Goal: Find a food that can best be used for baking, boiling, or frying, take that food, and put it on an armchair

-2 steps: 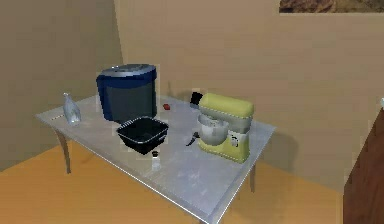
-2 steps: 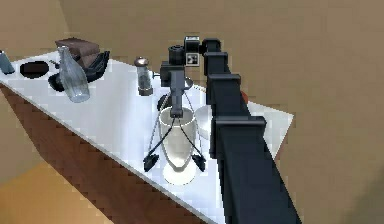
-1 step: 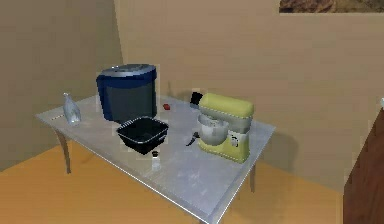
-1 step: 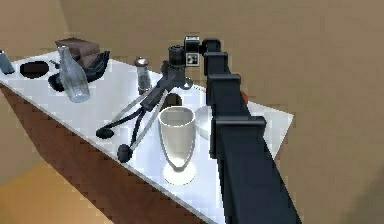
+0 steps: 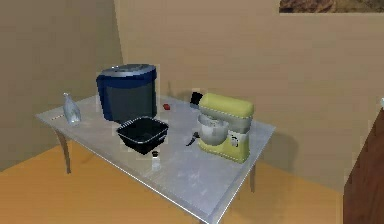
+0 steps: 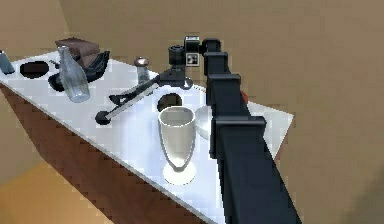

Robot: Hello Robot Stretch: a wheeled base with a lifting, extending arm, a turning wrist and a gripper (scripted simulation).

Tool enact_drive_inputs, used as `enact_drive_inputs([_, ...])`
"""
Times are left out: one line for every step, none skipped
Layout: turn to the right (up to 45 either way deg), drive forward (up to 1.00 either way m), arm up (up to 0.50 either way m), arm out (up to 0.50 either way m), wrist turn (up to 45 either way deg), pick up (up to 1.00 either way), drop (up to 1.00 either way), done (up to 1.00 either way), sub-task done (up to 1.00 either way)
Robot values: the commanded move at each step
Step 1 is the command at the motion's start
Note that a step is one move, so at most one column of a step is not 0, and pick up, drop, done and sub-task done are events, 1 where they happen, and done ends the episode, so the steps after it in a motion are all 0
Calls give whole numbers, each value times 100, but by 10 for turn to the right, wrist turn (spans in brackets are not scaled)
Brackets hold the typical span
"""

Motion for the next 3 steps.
enact_drive_inputs([0, 0, 0, 0, 450, 0, 0, 0, 0])
enact_drive_inputs([0, 0, 0, 0, 240, 0, 0, 0, 0])
enact_drive_inputs([0, 0, -12, 0, 0, 0, 0, 0, 0])
